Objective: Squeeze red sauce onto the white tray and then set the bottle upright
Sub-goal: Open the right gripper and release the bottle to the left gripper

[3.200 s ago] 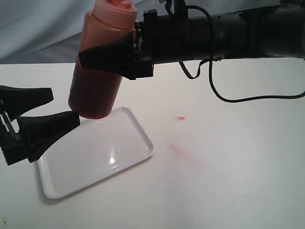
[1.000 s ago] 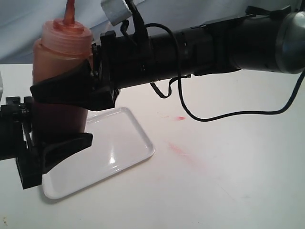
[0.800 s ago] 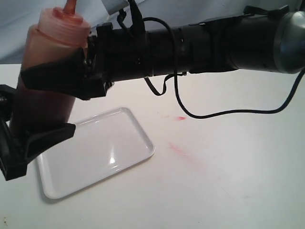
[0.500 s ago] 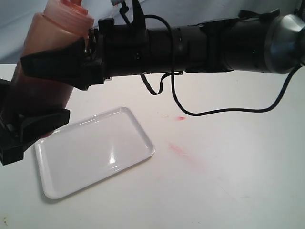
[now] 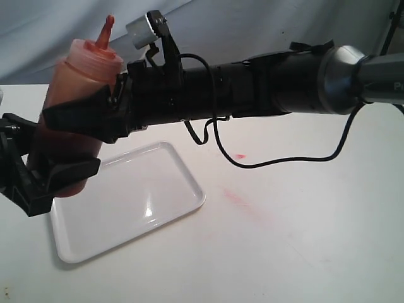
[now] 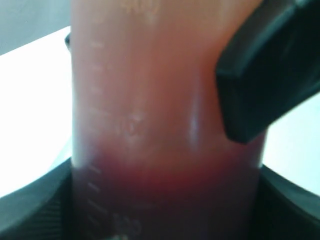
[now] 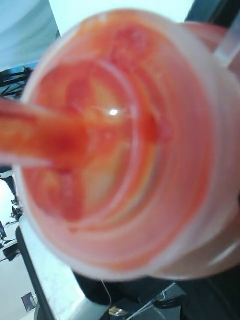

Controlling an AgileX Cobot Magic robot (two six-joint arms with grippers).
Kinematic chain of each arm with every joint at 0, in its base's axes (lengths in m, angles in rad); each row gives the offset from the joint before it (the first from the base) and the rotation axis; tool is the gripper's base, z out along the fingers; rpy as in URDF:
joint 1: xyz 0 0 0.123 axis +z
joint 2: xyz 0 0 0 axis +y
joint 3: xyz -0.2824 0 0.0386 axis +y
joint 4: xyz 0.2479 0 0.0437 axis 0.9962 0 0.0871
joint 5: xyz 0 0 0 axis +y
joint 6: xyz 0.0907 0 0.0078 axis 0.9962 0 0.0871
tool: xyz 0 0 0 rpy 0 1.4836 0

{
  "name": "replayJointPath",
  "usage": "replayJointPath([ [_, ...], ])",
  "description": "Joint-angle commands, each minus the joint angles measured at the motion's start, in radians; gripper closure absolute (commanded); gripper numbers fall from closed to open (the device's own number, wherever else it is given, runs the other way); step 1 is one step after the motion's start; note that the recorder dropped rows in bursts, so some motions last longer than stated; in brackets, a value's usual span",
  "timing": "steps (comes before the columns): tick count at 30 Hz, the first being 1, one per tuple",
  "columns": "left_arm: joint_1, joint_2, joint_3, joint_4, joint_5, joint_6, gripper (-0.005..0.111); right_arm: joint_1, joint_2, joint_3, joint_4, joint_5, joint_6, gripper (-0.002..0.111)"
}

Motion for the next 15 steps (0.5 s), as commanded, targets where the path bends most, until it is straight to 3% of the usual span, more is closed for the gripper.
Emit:
replayJointPath([
  [1, 0.001, 0.031, -0.037, -0.036, 0.114, 0.000, 0.107, 0.031, 0.050, 0.017, -0.028, -0.024, -0.022, 0.108],
  [5, 0.001, 0.073, -0.011, -0.036, 0.168, 0.047, 0.107, 0.036, 0.081, 0.017, -0.028, -0.032, -0.045, 0.108],
  [15, 0.001, 0.146, -0.003, -0.036, 0.145, 0.047, 0.105, 0.066, 0.102, 0.017, -0.028, -0.030, -0.096, 0.108],
])
